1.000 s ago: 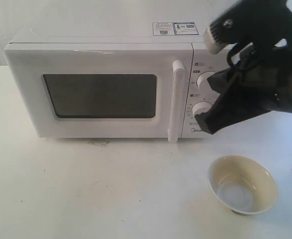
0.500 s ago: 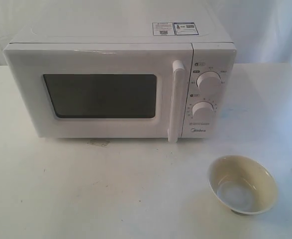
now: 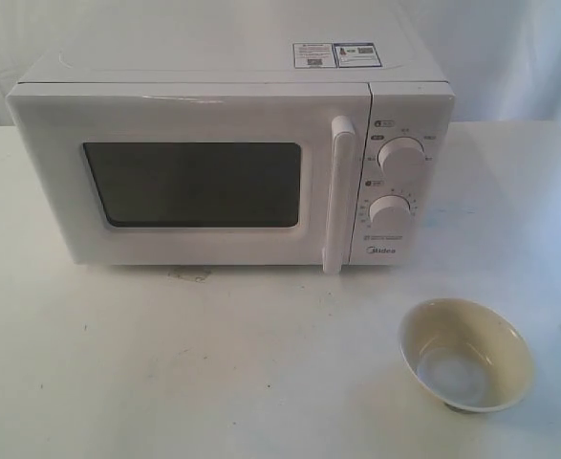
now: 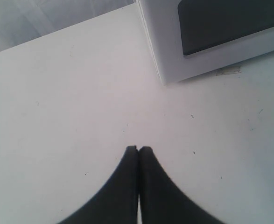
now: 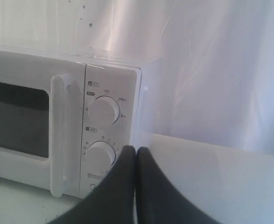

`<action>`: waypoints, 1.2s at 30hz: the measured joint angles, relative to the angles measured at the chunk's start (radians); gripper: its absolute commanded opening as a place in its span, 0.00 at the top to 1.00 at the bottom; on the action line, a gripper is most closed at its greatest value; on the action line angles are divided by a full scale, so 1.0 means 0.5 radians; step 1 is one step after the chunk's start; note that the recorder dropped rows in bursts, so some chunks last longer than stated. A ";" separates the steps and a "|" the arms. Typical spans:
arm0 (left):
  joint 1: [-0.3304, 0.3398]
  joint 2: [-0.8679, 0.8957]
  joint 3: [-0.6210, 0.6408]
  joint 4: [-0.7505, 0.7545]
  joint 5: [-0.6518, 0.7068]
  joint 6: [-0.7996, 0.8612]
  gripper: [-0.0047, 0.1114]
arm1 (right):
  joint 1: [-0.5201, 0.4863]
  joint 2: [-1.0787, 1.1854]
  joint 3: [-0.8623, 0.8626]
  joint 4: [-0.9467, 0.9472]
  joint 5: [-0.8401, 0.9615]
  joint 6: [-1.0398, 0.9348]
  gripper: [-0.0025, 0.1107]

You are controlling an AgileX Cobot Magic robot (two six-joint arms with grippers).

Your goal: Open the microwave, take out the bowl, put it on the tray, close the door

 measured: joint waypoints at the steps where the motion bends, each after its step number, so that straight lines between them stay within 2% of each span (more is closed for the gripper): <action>1: 0.000 0.000 0.000 0.000 0.000 0.000 0.96 | 0.000 0.000 0.000 0.202 0.011 -0.165 0.98; 4: 0.000 0.000 0.000 0.000 0.000 0.000 0.96 | 0.000 0.000 0.000 0.813 0.043 -0.751 0.98; 8: 0.000 0.000 0.000 0.000 0.000 0.000 0.96 | 0.000 0.000 0.000 1.082 0.047 -1.069 0.98; 13: 0.000 0.000 0.000 0.000 0.000 0.000 0.96 | 0.000 0.000 0.000 1.138 0.122 -1.106 0.98; 18: 0.000 0.000 0.000 0.000 0.000 0.000 0.96 | 0.000 0.000 0.000 1.138 0.331 -0.934 0.98; 28: 0.000 0.000 0.000 0.000 0.000 0.000 0.96 | -0.005 -0.010 0.000 1.138 0.790 -0.966 0.98; 36: 0.000 -0.003 0.000 0.000 0.000 0.000 0.96 | -0.293 -0.147 0.000 1.143 0.891 -0.918 0.98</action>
